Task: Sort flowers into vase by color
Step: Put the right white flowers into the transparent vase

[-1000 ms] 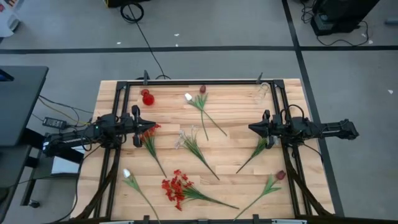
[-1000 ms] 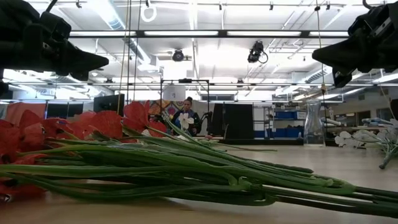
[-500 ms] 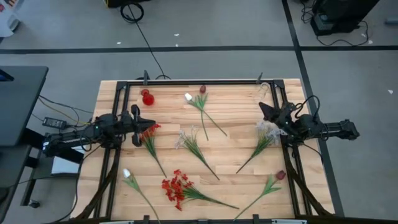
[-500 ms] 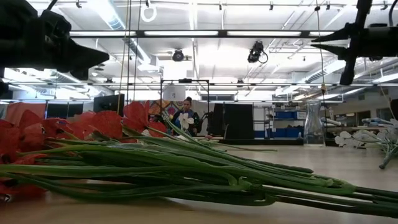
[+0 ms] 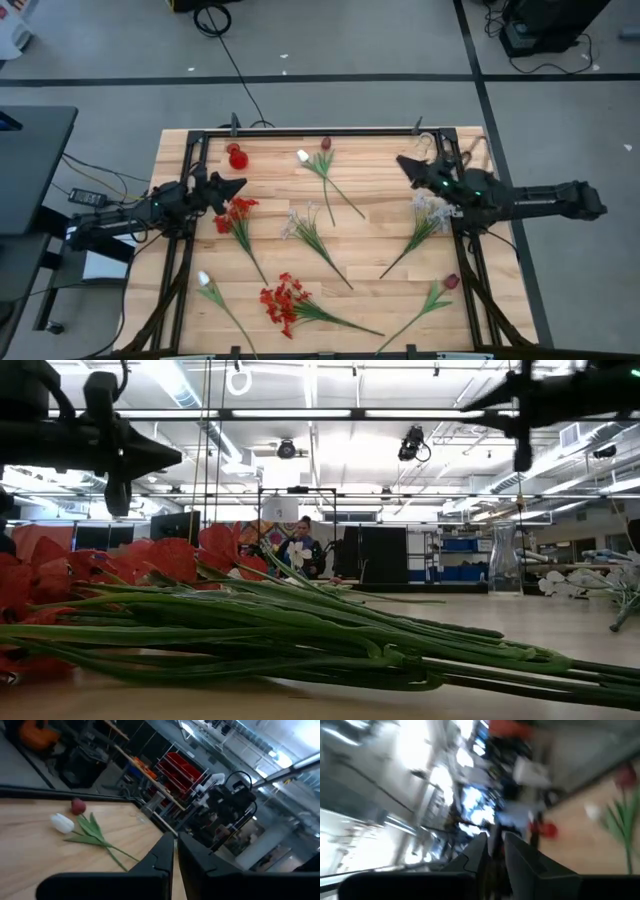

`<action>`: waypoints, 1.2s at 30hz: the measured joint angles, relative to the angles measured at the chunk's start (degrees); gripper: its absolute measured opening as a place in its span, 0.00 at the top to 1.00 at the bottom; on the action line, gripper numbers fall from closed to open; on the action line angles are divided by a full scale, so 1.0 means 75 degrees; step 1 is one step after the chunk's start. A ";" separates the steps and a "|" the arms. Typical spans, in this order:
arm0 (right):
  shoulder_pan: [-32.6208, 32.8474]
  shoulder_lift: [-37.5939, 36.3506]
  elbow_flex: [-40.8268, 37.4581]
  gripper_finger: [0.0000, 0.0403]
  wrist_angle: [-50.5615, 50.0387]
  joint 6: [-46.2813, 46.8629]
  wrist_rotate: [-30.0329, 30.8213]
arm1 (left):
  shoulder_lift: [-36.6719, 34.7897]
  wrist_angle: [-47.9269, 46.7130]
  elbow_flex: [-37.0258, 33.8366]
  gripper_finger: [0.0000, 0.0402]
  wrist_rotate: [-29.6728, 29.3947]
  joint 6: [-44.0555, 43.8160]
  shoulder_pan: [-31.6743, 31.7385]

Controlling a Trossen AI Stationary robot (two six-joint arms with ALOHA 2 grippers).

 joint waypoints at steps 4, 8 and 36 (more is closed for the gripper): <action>-0.0143 0.1455 0.1114 0.75 -0.1789 0.1638 -0.1822 | 0.0728 0.0052 0.0434 0.92 -0.0003 -0.0507 0.0000; -0.0140 0.2632 0.1892 0.71 -0.3283 0.2191 -0.3812 | 0.1596 0.0313 0.0750 0.92 -0.0006 -0.0778 0.0000; 0.2053 0.3319 0.1809 0.59 -0.9262 0.7066 -0.4779 | 0.3295 0.0979 0.0808 0.72 0.1464 -0.0914 0.0013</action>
